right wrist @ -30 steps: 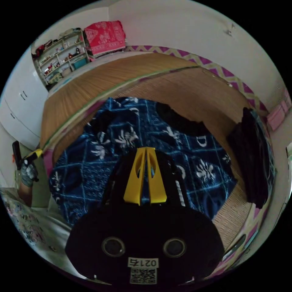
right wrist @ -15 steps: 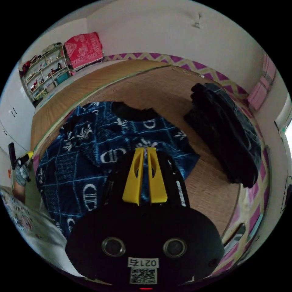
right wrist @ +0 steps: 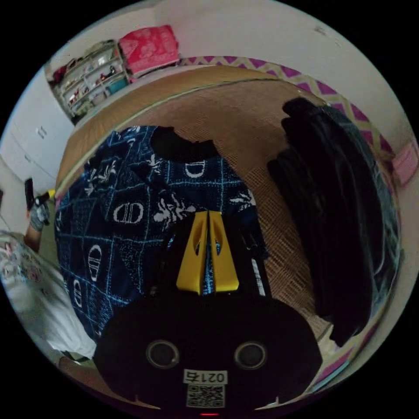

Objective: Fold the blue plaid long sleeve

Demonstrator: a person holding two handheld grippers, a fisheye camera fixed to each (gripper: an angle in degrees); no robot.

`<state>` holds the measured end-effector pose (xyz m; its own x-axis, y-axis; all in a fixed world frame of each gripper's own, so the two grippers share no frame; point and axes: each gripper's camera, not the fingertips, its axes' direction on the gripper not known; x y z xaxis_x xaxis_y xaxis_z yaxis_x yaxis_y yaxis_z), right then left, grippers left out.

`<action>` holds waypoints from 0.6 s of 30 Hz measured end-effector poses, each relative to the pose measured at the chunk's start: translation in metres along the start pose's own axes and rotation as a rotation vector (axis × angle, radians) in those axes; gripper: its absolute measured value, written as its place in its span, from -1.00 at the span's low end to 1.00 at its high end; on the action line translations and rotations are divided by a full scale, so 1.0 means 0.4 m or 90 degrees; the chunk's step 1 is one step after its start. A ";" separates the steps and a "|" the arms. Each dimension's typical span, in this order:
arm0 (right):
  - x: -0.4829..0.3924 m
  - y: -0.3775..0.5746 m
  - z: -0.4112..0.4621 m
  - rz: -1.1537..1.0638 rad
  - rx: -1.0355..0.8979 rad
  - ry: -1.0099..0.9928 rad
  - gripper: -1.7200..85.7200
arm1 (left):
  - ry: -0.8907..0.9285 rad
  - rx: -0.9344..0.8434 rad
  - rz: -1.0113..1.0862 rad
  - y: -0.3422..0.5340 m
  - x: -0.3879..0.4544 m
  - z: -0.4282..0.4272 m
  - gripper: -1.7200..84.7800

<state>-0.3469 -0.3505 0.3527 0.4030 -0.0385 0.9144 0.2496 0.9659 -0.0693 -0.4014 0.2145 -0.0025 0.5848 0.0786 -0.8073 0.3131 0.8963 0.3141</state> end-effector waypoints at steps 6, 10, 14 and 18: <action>-0.051 -0.003 -0.041 0.036 0.047 0.082 -0.83 | 0.012 -0.002 -0.015 0.016 -0.024 -0.005 -0.98; -0.294 -0.095 0.000 -0.181 0.030 0.010 -0.82 | 0.018 0.000 -0.022 0.029 -0.035 -0.005 -0.98; -0.475 -0.199 0.112 -0.302 -0.004 -0.009 -0.83 | 0.025 0.001 -0.029 0.044 -0.043 -0.005 -0.98; -0.510 -0.267 0.189 -0.326 -0.047 -0.076 -0.82 | 0.019 0.000 -0.023 0.058 -0.046 -0.025 -0.98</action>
<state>-0.5222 -0.4263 0.2035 0.1109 -0.4673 0.8771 0.4514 0.8100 0.3745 -0.4122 0.2382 0.0147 0.5511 0.0588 -0.8324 0.3341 0.8985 0.2847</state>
